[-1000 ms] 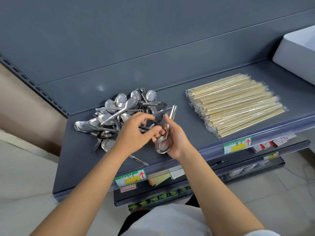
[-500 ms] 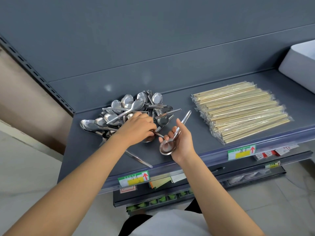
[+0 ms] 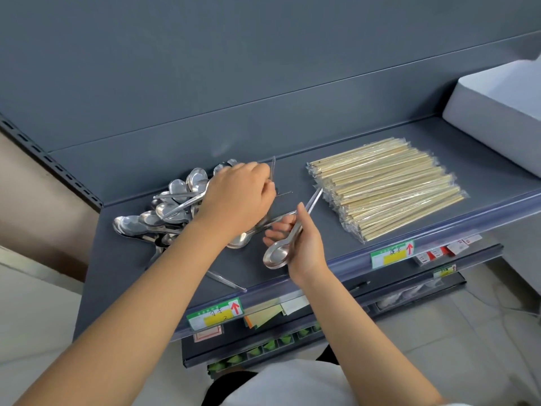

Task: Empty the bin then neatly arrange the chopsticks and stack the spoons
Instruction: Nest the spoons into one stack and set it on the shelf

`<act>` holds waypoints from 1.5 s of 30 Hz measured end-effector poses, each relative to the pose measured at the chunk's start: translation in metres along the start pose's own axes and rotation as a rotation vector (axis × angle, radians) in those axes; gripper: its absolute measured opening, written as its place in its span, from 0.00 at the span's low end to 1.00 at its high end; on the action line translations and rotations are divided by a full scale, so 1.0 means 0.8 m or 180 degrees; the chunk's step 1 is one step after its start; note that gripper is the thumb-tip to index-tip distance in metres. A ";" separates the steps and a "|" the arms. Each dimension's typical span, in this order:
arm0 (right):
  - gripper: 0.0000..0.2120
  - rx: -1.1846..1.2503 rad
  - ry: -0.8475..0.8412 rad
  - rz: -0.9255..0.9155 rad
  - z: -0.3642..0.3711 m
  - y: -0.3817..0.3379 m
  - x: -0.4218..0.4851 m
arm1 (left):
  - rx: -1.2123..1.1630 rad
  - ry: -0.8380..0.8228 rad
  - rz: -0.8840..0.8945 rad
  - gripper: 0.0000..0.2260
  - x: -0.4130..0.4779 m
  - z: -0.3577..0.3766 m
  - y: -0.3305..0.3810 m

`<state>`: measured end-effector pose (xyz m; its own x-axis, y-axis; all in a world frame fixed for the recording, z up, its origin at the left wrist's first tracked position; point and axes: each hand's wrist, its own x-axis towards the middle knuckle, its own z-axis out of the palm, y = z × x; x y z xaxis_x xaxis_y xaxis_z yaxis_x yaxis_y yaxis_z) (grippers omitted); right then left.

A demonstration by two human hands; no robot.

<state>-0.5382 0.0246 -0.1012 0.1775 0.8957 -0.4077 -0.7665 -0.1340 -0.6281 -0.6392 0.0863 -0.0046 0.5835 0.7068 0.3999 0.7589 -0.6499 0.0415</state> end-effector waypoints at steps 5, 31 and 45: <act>0.24 -0.0430 -0.0058 -0.0125 0.004 0.012 0.005 | -0.0122 -0.0775 -0.0483 0.09 0.013 0.001 0.017; 0.18 0.0471 0.0187 0.0481 0.001 0.007 0.015 | 0.0437 -0.1922 -0.0183 0.17 -0.056 0.057 -0.050; 0.25 0.0249 -0.0127 0.0457 -0.001 -0.001 0.008 | -0.2977 -0.1115 -0.2359 0.05 -0.043 0.036 -0.015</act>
<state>-0.5362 0.0301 -0.1039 0.0392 0.8860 -0.4620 -0.8283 -0.2299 -0.5110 -0.6598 0.0780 -0.0454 0.2573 0.9312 -0.2582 0.5249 0.0897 0.8464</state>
